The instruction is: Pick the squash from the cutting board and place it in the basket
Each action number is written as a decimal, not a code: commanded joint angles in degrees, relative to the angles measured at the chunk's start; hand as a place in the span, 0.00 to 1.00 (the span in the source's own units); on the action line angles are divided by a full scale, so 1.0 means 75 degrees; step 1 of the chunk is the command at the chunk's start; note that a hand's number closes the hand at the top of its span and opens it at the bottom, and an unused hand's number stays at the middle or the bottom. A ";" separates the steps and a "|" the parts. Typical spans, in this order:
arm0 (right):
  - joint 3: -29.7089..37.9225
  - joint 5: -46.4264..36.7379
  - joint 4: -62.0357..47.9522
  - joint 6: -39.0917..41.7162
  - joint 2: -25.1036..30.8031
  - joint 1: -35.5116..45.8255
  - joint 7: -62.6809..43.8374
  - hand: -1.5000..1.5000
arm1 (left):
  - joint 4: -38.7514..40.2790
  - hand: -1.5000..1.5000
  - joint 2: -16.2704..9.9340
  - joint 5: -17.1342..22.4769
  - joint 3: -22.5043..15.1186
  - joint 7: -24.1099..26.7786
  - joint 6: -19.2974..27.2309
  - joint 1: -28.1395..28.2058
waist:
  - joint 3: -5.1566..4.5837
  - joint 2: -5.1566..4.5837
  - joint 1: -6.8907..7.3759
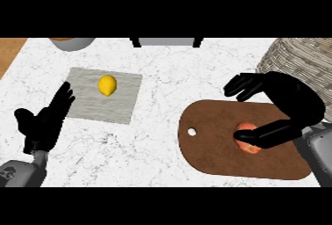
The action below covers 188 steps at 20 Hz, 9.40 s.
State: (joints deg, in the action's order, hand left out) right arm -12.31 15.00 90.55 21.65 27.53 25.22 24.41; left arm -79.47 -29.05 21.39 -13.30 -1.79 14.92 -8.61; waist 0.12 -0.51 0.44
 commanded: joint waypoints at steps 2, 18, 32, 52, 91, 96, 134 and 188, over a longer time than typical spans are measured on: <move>-0.1091 -0.2089 0.0794 -0.1180 -0.0859 -0.1016 0.0830 0.00 | 0.0387 0.50 -0.0047 0.0218 0.0314 -0.0563 -0.0324 -0.0498 | -0.0016 0.0071 -0.0126; 0.0239 -0.2447 0.2557 0.0421 0.2574 0.1712 -0.6737 0.00 | 0.0276 0.50 -0.0035 0.0011 0.0445 -0.0763 -0.0318 -0.0488 | -0.0053 0.0124 -0.0204; 0.1699 0.1590 0.0982 0.4208 0.4059 0.2098 -0.7363 0.00 | -0.0100 0.50 -0.0024 -0.0061 0.0790 -0.1267 -0.0496 -0.0559 | -0.0015 0.0095 -0.0130; 0.2778 -0.3471 0.1843 0.2985 0.0801 -0.1751 -0.2864 0.00 | 0.0181 0.50 0.0311 -0.0655 0.1239 -0.1208 -0.1031 -0.0588 | -0.0005 0.0045 -0.0032; 0.1299 -0.7110 -0.0864 0.1693 -0.0535 -0.2004 0.0217 0.00 | 0.0199 0.50 0.1726 -0.2176 0.2302 -0.1196 -0.1793 -0.0449 | -0.0016 0.0065 -0.0058; 0.1495 -0.7487 -0.1287 0.1395 -0.0651 -0.1615 -0.0004 0.00 | 0.0020 0.50 0.1440 -0.2028 0.2693 -0.1339 -0.2225 -0.0347 | -0.0016 0.0067 -0.0042; -0.1155 -0.7176 -0.0399 -0.5411 -0.3663 0.0200 -0.8207 1.00 | 0.0322 0.50 0.1832 -0.2255 0.2695 -0.1448 -0.2362 -0.0794 | -0.0007 0.0068 0.0208; 0.3909 -0.8422 -0.4013 -0.5749 -0.0142 0.2834 -0.7144 1.00 | -0.0135 0.50 0.2101 -0.2544 0.2842 -0.1593 -0.2290 -0.0493 | -0.0012 0.0060 -0.0037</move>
State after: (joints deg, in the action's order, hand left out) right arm 14.73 -51.35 61.07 -18.33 26.23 51.11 -34.60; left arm -79.64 -14.52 3.04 9.01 -12.70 -3.18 -12.25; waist 0.00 -0.07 0.36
